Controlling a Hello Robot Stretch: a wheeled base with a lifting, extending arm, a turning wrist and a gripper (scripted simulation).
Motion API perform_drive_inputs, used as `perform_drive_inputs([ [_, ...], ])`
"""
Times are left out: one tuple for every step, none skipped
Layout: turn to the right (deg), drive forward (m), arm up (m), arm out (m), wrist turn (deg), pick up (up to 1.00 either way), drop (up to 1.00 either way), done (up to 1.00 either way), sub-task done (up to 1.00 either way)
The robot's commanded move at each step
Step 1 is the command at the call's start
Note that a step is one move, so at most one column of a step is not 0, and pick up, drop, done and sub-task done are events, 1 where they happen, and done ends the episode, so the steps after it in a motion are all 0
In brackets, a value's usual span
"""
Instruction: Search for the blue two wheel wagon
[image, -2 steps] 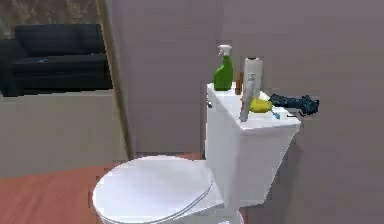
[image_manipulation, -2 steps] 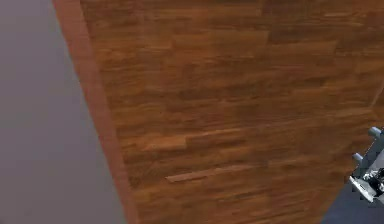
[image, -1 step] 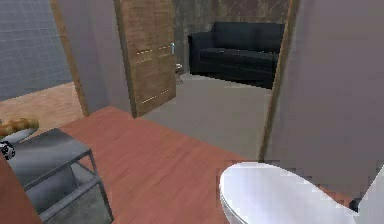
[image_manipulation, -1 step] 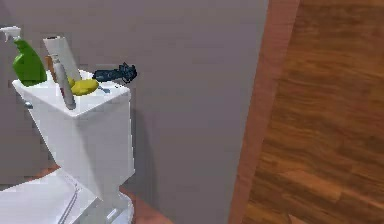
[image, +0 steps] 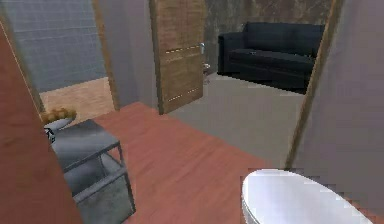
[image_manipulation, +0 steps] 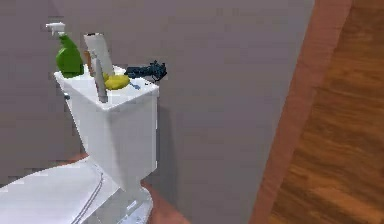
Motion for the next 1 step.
perform_drive_inputs([
  [0.0,0.4,0.0,0.0,0.0,0.0,0.0,0.0,0.0],
])
